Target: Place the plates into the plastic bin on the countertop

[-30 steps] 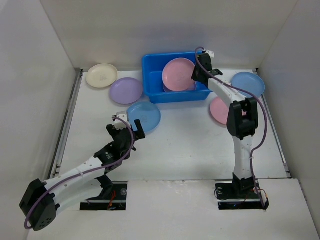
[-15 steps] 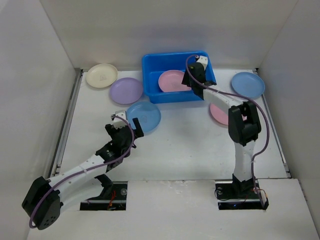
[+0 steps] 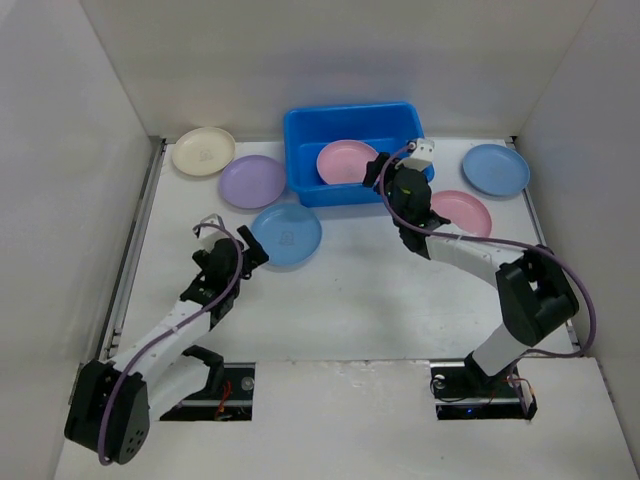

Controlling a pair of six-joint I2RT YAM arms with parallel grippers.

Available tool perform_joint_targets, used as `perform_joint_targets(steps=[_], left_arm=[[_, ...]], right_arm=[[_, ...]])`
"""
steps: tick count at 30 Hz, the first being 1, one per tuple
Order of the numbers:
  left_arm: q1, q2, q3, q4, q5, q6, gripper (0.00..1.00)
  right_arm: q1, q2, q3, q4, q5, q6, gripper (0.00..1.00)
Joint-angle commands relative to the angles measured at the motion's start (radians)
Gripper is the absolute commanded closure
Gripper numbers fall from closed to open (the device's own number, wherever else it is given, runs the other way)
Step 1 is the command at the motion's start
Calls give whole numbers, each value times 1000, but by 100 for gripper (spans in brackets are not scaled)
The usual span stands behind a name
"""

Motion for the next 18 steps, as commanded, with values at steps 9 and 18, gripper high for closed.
perform_joint_targets(steps=[9,18], left_arm=[[105,184,48,117,276,-109,15],[151,307,63,209,315,-131,39]], right_arm=[[-5,17,-33,168,-107,22,28],[-5,27,-24,166,-131,28,28]])
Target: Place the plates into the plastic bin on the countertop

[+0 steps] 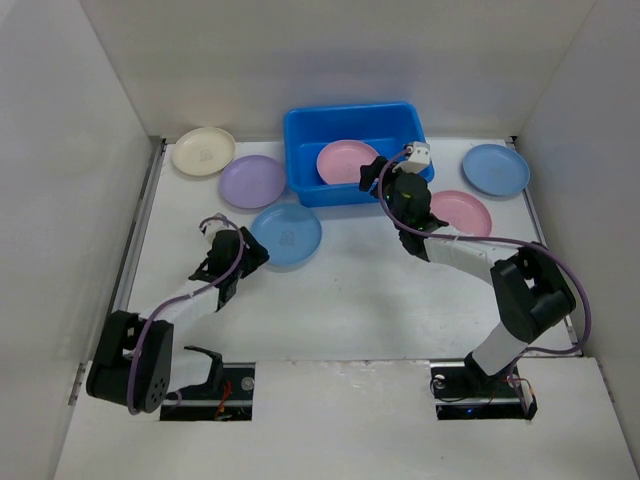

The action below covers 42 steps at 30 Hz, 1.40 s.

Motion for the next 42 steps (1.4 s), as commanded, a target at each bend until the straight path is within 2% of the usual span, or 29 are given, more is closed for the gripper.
perform_joint_targets(steps=[1,12,21,26,32,35,38,42], left_arm=[[23,34,44,91,30,-26,40],[40,159,85,151,32,-69,56],[41,194,98,140,21,-89,89],[43,67,68,77,8,-78,97],[-11,-240,27,-102,-41,-67,97],[-23,-396,70,-225,-86,-44,97],[-32,-449,169,-294,-109,0,97],[-45,-407,295,-285,-115,43,96]], right_arm=[[2,4,34,77,-23,9,28],[2,13,44,72,-23,-2,28],[-2,12,36,72,-26,3,28],[-10,12,31,72,-31,17,28],[-31,0,7,72,-17,46,28],[-48,-11,-10,72,-8,70,28],[-70,-16,-24,72,-26,100,28],[-88,-25,-39,72,-29,113,28]])
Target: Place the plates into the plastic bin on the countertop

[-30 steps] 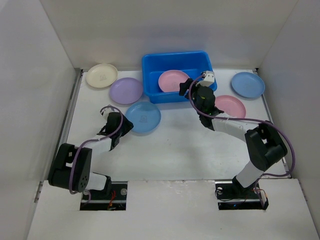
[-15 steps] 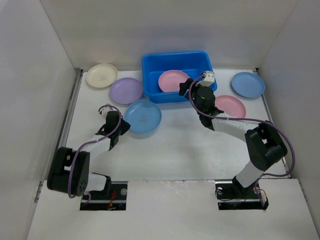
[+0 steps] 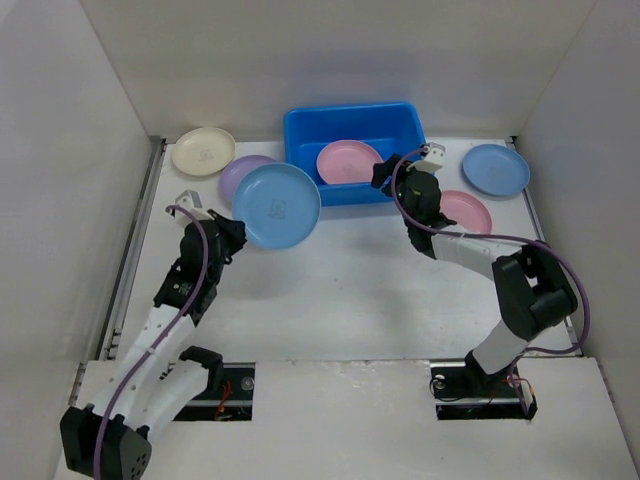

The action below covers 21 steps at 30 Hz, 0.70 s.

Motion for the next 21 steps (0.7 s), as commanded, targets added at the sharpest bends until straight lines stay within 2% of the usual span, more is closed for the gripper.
perform_joint_targets(steps=[1,11,21], left_arm=[[-13,53,146,14,-27,55,96],[-76,545,493,224,-22,103,95],[-127,993,906,230,13,221,95]], right_arm=[[-15,-34,-15,64,-4,33,28],[-52,-108,-98,83,127,64,28],[-60,-129,-159,190,176,67,26]])
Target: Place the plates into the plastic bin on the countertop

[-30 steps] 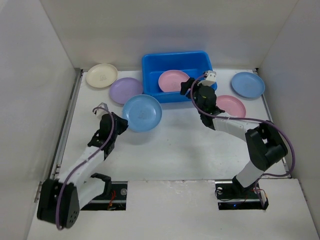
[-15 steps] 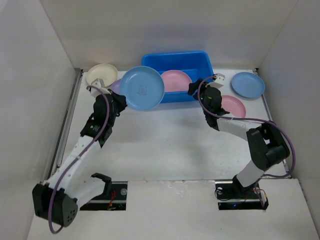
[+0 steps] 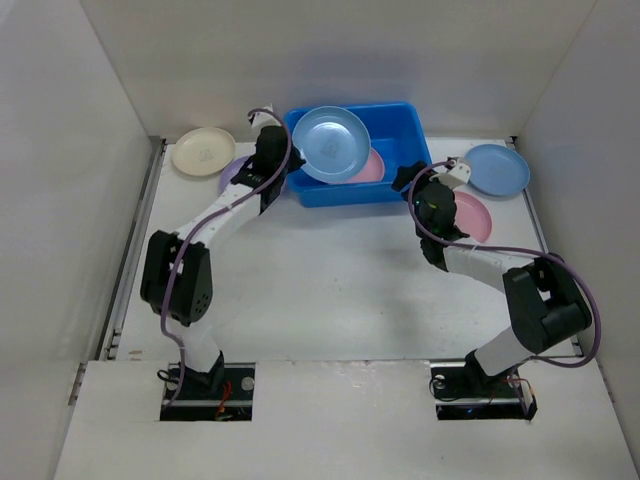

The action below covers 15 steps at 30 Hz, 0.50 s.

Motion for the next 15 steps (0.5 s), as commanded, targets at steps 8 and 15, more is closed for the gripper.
perform_joint_targets(steps=[8,15], left_arm=[[-40,281,328,66,58,138,93],[-51,419,408,66,98,183,89]], right_arm=[[-12,-34,-9,98,26,11,25],[-14,-39,-10,100,41,11,25]])
